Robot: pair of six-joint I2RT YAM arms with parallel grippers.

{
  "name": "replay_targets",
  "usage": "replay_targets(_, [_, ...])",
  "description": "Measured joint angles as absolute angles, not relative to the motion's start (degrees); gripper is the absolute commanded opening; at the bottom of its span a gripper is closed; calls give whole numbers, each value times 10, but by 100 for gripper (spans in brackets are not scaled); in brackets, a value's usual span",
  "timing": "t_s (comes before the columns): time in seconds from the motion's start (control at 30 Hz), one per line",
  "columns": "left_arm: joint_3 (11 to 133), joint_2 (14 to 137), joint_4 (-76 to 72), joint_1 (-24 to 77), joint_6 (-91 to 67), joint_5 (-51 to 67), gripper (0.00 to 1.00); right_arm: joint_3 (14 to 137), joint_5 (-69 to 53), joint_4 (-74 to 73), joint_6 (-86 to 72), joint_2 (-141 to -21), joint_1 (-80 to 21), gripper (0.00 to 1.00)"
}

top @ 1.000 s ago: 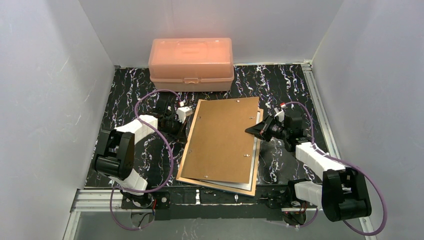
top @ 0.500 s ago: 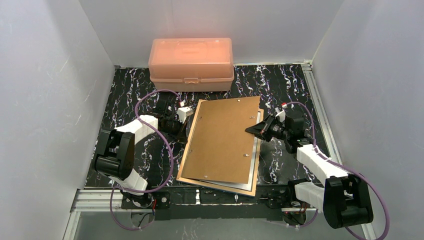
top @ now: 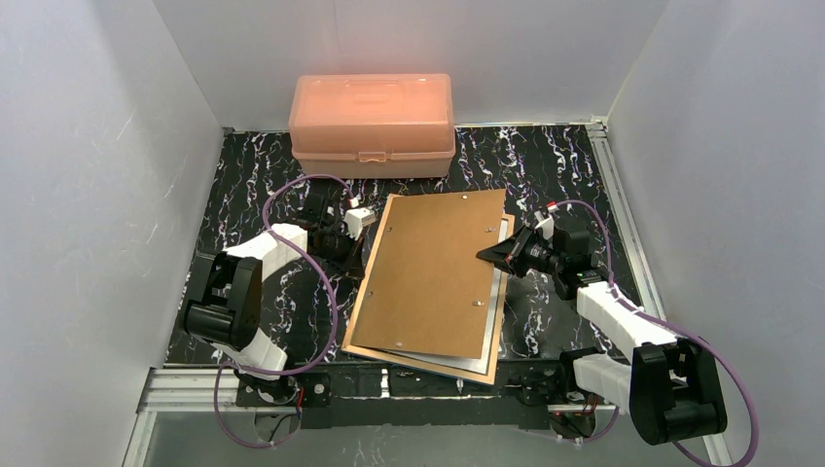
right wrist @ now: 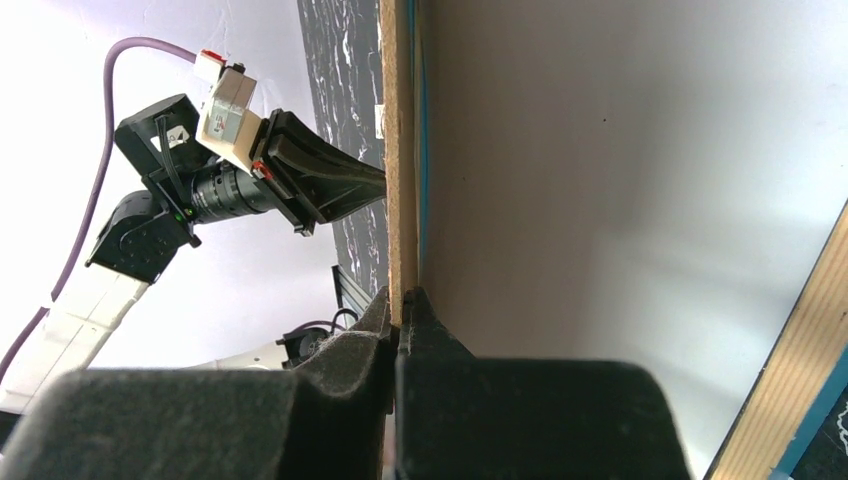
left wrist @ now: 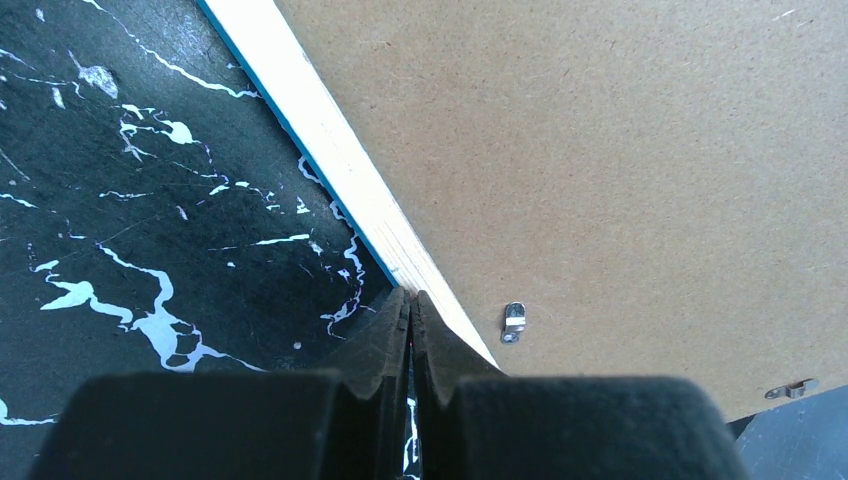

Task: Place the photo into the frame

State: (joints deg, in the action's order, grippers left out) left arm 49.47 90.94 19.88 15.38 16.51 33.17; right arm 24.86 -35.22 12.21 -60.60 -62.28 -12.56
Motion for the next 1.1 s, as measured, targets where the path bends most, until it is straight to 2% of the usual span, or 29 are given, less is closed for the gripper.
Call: replay_targets(1.1, [495,908,201,154,171,330,0,237,-336,156,-695,-569,-132,1])
